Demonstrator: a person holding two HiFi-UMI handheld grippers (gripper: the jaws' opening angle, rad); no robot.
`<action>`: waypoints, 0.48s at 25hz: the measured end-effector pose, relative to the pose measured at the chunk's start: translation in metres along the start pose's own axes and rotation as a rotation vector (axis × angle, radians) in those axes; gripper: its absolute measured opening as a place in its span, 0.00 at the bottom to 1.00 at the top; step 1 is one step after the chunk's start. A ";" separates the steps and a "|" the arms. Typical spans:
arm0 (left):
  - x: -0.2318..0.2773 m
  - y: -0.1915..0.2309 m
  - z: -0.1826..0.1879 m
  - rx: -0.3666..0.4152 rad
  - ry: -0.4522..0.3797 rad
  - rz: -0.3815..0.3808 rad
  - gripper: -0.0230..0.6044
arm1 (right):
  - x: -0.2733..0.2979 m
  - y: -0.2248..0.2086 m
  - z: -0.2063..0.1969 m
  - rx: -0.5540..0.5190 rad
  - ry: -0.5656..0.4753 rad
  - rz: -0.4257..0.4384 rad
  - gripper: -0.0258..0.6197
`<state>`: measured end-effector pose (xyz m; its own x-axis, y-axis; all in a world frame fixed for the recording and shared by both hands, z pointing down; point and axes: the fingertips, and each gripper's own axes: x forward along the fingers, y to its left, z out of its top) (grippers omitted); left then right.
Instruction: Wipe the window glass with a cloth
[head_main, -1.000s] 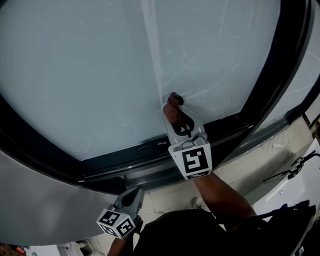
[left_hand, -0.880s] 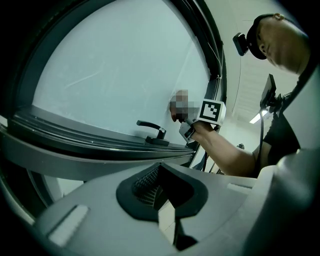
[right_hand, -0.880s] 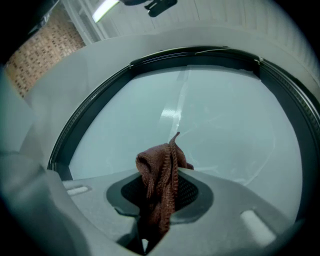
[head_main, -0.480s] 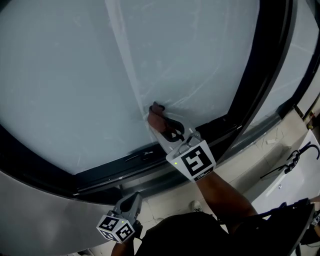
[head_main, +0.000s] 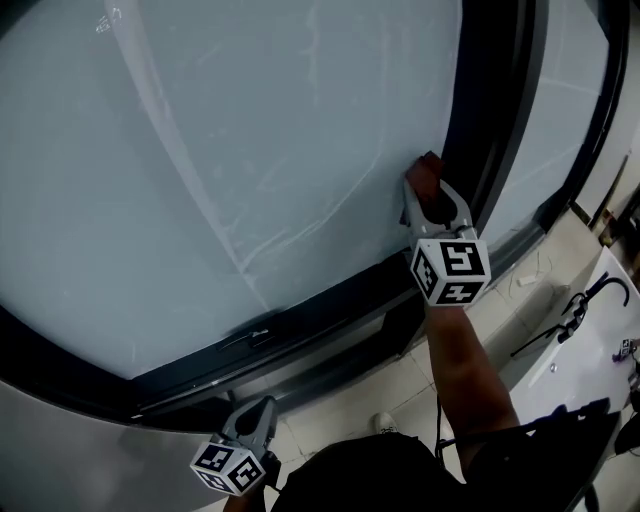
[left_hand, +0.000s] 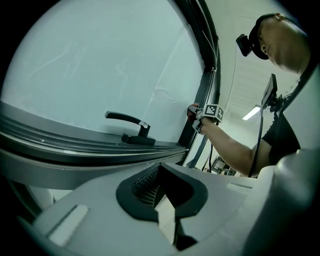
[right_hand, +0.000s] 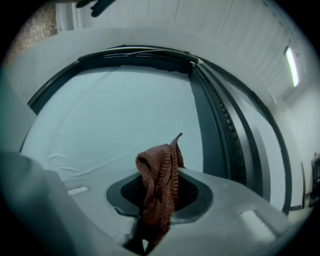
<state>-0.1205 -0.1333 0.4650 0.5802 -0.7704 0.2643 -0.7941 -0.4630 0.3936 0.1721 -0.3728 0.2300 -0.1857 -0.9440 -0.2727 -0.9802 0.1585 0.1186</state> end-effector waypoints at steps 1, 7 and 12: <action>0.002 -0.002 -0.002 0.000 -0.001 -0.003 0.06 | 0.005 -0.014 -0.003 0.025 0.019 -0.018 0.17; 0.012 -0.011 0.002 0.009 0.007 0.017 0.06 | 0.020 -0.047 -0.003 0.069 0.025 -0.064 0.17; 0.015 -0.011 0.002 -0.002 -0.007 0.034 0.06 | 0.024 -0.044 -0.001 0.063 0.010 -0.062 0.17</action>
<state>-0.1030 -0.1405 0.4628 0.5519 -0.7885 0.2714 -0.8129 -0.4360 0.3862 0.2109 -0.4024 0.2196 -0.1240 -0.9553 -0.2684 -0.9922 0.1171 0.0418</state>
